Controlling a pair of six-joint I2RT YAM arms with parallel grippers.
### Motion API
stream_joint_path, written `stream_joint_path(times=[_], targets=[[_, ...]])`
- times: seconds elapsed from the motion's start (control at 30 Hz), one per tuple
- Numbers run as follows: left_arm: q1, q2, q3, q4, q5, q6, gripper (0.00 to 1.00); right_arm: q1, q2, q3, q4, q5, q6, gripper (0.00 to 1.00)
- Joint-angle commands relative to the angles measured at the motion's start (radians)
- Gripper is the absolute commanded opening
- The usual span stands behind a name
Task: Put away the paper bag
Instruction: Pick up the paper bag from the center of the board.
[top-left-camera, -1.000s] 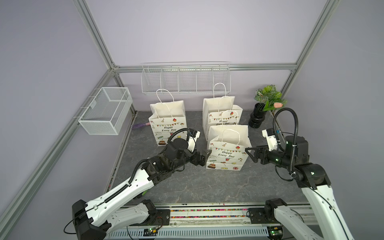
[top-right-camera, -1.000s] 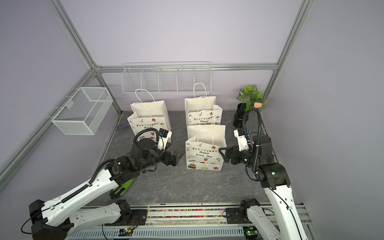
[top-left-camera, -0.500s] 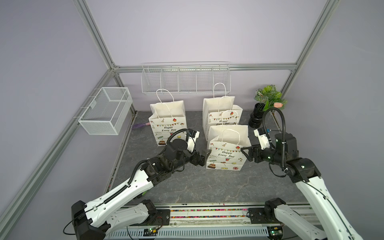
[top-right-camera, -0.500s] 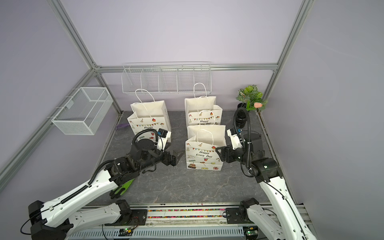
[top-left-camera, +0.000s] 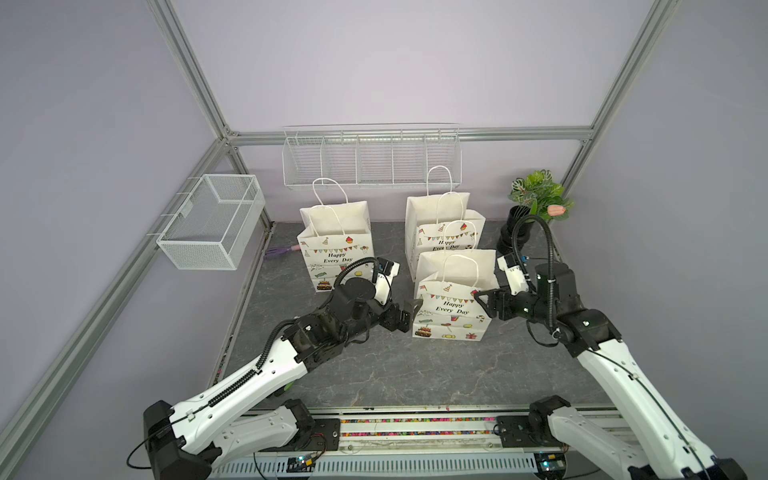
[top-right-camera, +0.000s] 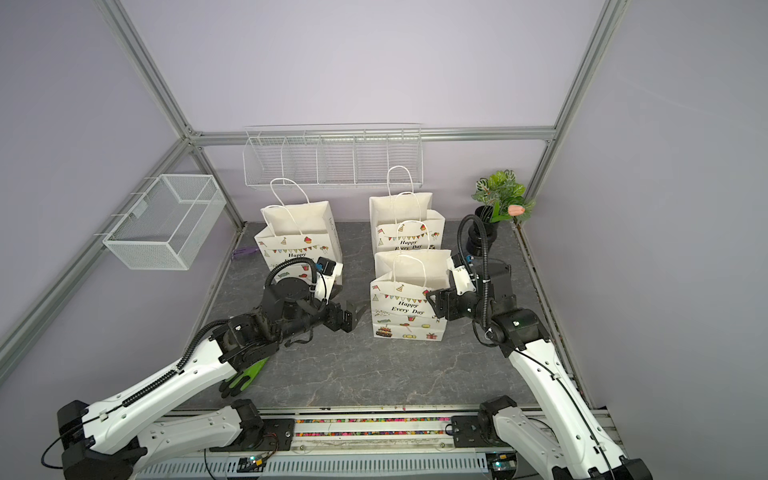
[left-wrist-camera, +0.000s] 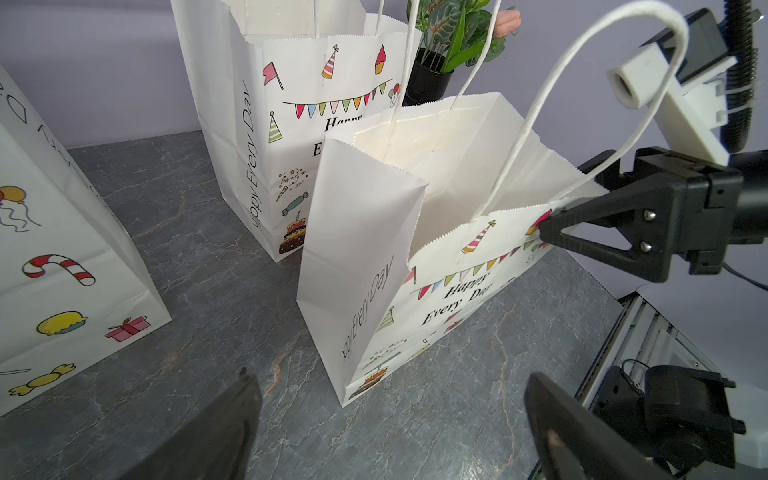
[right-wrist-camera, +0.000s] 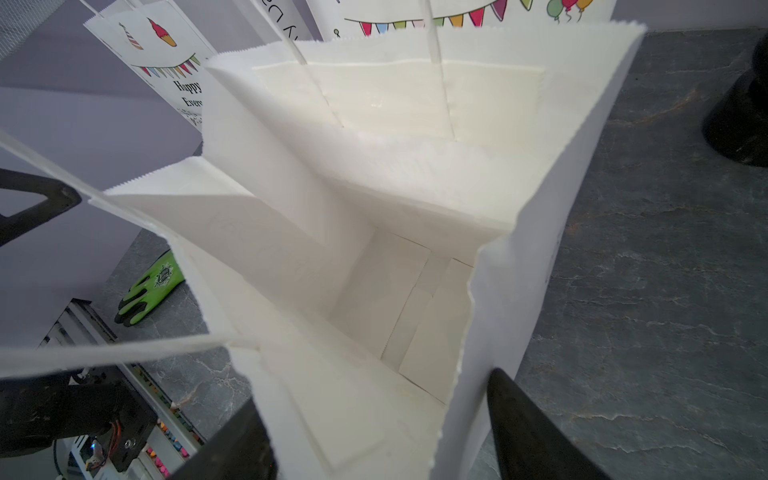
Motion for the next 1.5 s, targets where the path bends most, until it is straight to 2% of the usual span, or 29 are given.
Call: stream_joint_path(times=[0.0,0.43,0.67,0.8,0.87,0.97,1.13,1.47], targets=[[-0.006,0.003,-0.010,0.006,-0.003,0.009,1.00,0.015,0.007,-0.020,0.055,-0.025,-0.006,0.74],[-0.006,-0.016,-0.014,-0.024,-0.044,0.033,1.00,0.040,0.001,-0.027,0.057,-0.005,-0.007,0.49],[-0.006,-0.090,-0.039,-0.034,-0.097,0.052,1.00,0.049,0.007,0.003,0.043,-0.023,0.011,0.25],[-0.005,-0.100,-0.048,-0.040,-0.112,0.059,1.00,0.048,0.023,0.060,-0.002,-0.052,0.032,0.07],[-0.006,-0.116,-0.054,-0.039,-0.128,0.012,1.00,0.049,0.024,0.089,-0.024,-0.073,0.038,0.07],[0.010,-0.175,-0.085,0.015,-0.083,0.014,1.00,0.048,0.018,0.142,-0.066,-0.096,0.043,0.07],[0.117,-0.235,-0.081,0.000,0.087,-0.006,1.00,0.048,0.025,0.258,-0.147,-0.182,0.035,0.07],[0.143,-0.125,0.001,-0.020,0.346,0.024,1.00,0.049,0.065,0.471,-0.251,-0.438,0.048,0.07]])
